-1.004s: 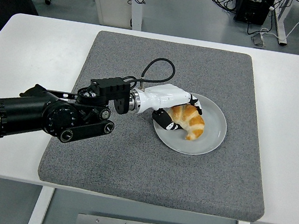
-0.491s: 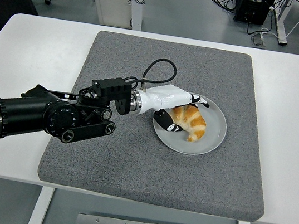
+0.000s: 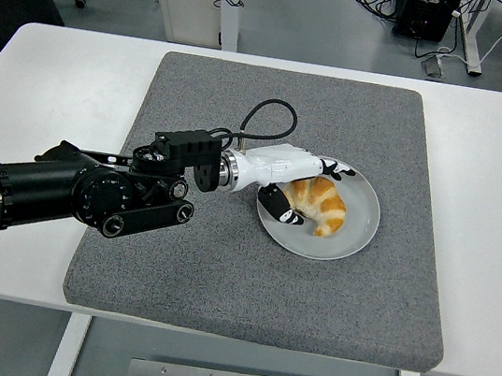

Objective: Place the bread on the plate

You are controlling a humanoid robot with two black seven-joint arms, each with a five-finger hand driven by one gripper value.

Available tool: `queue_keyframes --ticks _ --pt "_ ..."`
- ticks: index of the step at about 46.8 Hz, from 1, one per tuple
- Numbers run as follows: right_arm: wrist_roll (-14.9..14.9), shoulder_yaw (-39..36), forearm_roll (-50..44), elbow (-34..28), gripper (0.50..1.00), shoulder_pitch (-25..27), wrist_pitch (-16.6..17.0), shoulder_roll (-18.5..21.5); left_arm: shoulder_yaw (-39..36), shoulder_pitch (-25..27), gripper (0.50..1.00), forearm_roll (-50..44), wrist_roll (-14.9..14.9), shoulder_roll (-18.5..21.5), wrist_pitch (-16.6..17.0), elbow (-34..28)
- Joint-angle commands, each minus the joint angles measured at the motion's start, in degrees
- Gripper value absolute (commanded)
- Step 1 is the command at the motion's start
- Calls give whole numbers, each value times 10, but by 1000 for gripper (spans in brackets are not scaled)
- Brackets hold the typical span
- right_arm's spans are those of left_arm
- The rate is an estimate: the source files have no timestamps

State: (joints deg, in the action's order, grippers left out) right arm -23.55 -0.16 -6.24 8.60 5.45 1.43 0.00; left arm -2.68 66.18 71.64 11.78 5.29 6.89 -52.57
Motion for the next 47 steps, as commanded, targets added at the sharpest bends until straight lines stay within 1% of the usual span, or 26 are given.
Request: queue_keyframes --ticks 1,14,17,21,28,32,40,47 --pt "0 0 0 -1 1000 0 0 0 3 2 939 -8 0 4 -2 0" --pt "0 0 0 0 1000 0 0 0 7 12 957 -30 3 10 -5 -3" --pt "0 0 0 0 1000 0 0 0 17 12 960 -39 3 10 -12 -6" --pt "0 0 0 0 1000 0 0 0 41 12 965 -58 3 12 -39 -8" --pt "0 0 0 0 1000 0 1 0 101 10 968 -116 3 15 -108 -8" --pt "0 0 0 0 1000 0 0 0 129 9 969 -147 3 21 -127 -8" --pt "0 1 0 -1 1000 0 1 0 176 1 971 -206 3 32 -131 -7" --pt "0 0 0 0 1000 0 1 0 187 -3 971 -246 3 42 -130 -6"
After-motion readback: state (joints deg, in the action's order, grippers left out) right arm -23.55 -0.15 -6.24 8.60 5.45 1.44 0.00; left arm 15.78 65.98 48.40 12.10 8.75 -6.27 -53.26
